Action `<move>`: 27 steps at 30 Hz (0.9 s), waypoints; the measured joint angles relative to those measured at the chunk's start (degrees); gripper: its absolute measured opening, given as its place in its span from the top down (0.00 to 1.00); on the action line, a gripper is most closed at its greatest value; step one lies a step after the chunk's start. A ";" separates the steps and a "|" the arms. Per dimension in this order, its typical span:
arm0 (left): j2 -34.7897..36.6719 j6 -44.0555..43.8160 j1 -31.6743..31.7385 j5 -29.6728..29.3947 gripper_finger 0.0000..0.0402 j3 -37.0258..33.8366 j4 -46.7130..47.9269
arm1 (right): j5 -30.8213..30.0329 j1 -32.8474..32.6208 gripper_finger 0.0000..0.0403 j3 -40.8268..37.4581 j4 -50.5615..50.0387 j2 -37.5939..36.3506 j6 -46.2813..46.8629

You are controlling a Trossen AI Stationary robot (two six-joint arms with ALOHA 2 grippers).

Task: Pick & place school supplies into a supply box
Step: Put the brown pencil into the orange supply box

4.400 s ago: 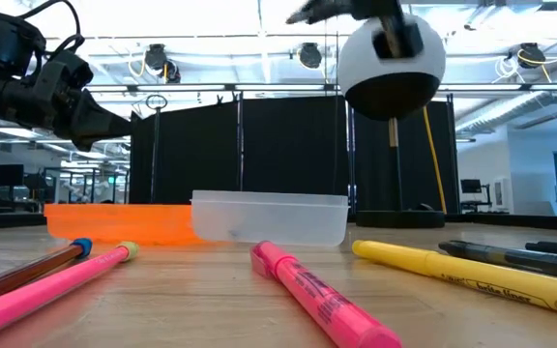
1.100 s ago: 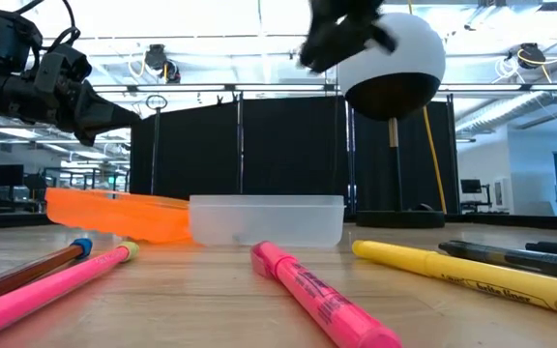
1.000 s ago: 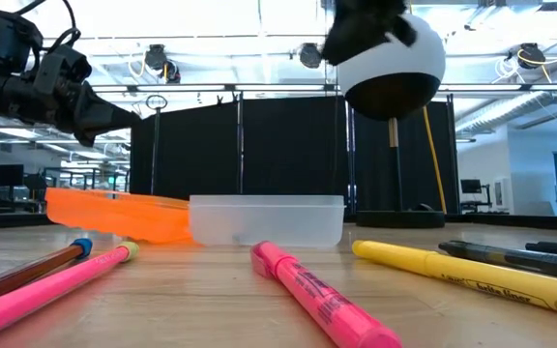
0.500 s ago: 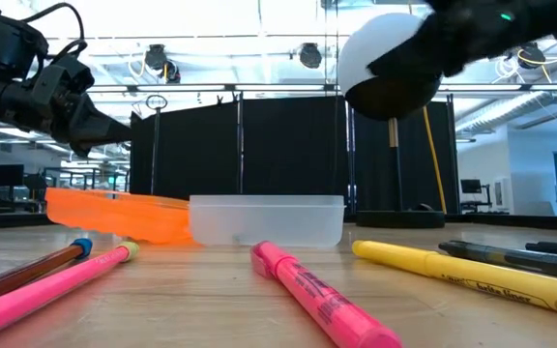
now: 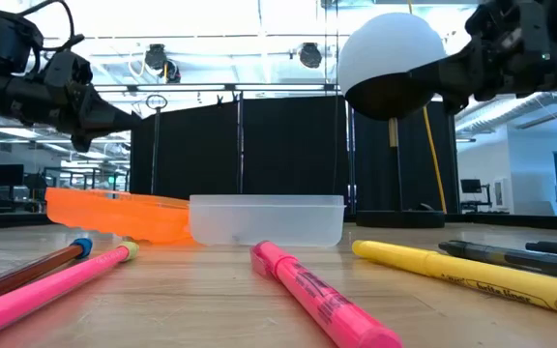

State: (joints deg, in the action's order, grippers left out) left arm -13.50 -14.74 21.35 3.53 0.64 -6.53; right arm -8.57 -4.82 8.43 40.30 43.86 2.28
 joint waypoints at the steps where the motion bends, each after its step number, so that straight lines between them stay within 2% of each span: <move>1: 0.00 -0.81 -0.01 0.01 0.92 0.00 0.71 | 3.32 1.25 1.00 0.00 -2.13 -0.83 0.15; 4: 0.00 -1.46 -0.01 -0.17 0.92 0.00 1.73 | 11.20 4.37 1.00 0.00 -6.27 -2.04 0.30; 6: 0.00 -0.88 -0.01 -1.06 0.92 0.00 2.14 | 13.34 5.41 1.00 0.00 -8.23 -2.02 0.05; 9: 0.00 -1.65 -0.01 -2.76 0.93 0.00 2.11 | 13.28 5.66 1.00 0.00 -10.65 -1.98 -0.92; 12: 0.00 -5.57 -1.04 0.46 0.97 0.70 2.06 | 13.34 5.49 1.00 0.00 -12.65 -1.98 -2.57; 14: 0.00 -9.23 -3.75 2.63 0.99 1.68 1.17 | 13.34 5.22 1.00 0.00 -14.03 -1.98 -2.99; 16: 0.00 -11.25 -8.09 1.40 0.99 3.02 0.65 | 13.37 5.11 1.00 -0.02 -14.50 -1.98 -3.66; 18: -0.77 -12.37 -13.51 -3.72 0.99 5.29 1.63 | 13.37 5.11 1.00 -0.02 -14.48 -1.98 -3.75; 21: -4.19 -13.25 -22.72 -14.76 0.99 10.31 4.28 | 13.37 5.11 1.00 -0.02 -14.43 -1.98 -3.84; 27: -20.01 -17.76 -40.36 -37.20 0.99 23.78 13.19 | 13.37 5.11 1.00 -0.02 -14.30 -1.98 -3.97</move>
State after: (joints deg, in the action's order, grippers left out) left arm -33.51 -32.50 -19.01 -33.67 24.42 6.65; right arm 4.80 0.30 8.40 26.01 41.89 -1.69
